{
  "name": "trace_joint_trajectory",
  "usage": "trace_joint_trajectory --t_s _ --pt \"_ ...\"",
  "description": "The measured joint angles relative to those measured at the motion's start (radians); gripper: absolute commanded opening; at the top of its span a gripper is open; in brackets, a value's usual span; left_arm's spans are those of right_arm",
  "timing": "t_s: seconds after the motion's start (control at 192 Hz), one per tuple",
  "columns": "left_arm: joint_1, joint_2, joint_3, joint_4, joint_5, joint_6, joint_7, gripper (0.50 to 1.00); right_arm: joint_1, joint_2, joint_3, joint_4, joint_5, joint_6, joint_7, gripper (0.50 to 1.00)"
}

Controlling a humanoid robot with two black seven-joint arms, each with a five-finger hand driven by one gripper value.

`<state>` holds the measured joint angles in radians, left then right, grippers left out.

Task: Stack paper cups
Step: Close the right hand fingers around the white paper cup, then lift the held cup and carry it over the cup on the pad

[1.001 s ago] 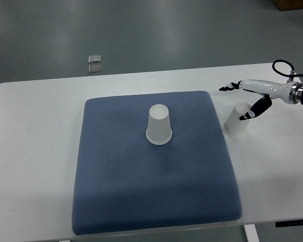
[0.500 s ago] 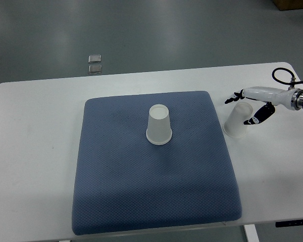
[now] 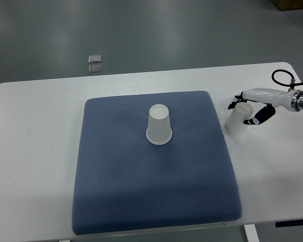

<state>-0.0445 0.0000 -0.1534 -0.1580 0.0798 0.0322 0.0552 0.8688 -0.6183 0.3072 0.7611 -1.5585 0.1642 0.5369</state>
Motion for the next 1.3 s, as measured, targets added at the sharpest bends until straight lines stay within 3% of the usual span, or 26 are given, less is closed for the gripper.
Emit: trace_joint_trajectory --t_s 0.167,0.438,0.636,0.917,1.298 --pt "0.0 0.0 0.0 0.0 0.0 0.0 0.0 1.0 -0.001 -0.001 0.0 -0.003 0.0 -0.014 0.0 0.556" --pt "0.0 0.0 0.0 0.0 0.0 0.0 0.0 1.0 0.044 -0.019 0.025 0.017 0.019 -0.023 0.002 0.56" --pt "0.0 0.0 0.0 0.0 0.0 0.0 0.0 1.0 0.106 -0.073 0.059 0.142 0.037 0.003 -0.001 0.57" --pt "0.0 0.0 0.0 0.0 0.0 0.0 0.0 1.0 0.144 -0.079 0.196 0.352 0.044 0.108 -0.021 0.576" --pt "0.0 0.0 0.0 0.0 0.0 0.0 0.0 1.0 0.24 0.006 0.205 0.421 0.044 0.209 -0.029 0.603"
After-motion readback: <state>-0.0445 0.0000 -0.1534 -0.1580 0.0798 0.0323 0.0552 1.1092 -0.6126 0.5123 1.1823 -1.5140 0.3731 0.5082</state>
